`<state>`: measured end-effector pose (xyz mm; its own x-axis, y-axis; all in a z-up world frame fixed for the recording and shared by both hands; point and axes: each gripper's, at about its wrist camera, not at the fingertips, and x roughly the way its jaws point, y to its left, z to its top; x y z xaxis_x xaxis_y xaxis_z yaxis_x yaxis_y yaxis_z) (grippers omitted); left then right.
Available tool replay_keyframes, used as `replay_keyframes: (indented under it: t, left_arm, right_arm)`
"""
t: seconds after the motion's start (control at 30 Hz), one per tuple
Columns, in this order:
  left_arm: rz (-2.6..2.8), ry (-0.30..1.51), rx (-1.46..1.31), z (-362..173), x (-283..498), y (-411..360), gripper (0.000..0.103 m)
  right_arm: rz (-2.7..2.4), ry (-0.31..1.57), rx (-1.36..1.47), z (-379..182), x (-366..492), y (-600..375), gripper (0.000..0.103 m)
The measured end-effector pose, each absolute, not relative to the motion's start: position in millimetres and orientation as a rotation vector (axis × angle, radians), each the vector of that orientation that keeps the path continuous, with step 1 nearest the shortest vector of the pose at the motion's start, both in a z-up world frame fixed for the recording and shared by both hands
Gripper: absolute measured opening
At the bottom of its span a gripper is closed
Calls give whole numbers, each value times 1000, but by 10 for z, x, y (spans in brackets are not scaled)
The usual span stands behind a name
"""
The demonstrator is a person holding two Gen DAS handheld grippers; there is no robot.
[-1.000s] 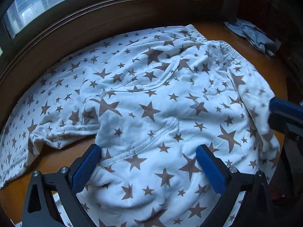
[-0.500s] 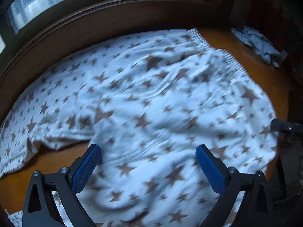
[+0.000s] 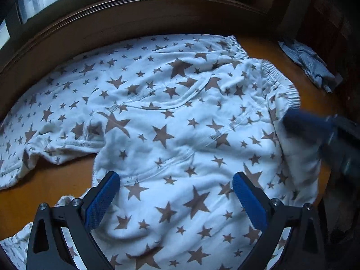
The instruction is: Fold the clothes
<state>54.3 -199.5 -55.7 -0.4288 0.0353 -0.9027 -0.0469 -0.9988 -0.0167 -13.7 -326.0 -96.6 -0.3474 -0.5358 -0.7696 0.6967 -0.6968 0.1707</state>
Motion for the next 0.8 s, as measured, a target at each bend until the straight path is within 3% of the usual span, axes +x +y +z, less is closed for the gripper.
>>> replay_keyframes:
  t: [0.07, 0.13, 0.23, 0.53, 0.63, 0.8]
  left_arm:
    - [2619, 11, -1657, -575, 555, -1996, 102]
    - [2625, 35, -1658, -590, 564, -1987, 102]
    - [2631, 53, -1640, -572, 591, -1989, 102]
    - [2602, 65, -1652, -506, 553, -2004, 103]
    - [2596, 70, -1654, -481, 547, -2005, 103]
    - [2593, 72, -1660, -473, 518, -2000, 103]
  right_arm:
    - [-2008, 237, 1114, -983, -84, -3300, 18]
    - [-2006, 192, 1114, -925, -63, -3177, 34]
    - [-2089, 2, 1098, -799, -117, -2703, 46]
    - [-1854, -920, 1503, -1648, -541, -1486, 47]
    - [-1713, -1042, 1511, -1831, -528, -1534, 45]
    - [-1622, -1079, 1449, -1871, -664, -1870, 46]
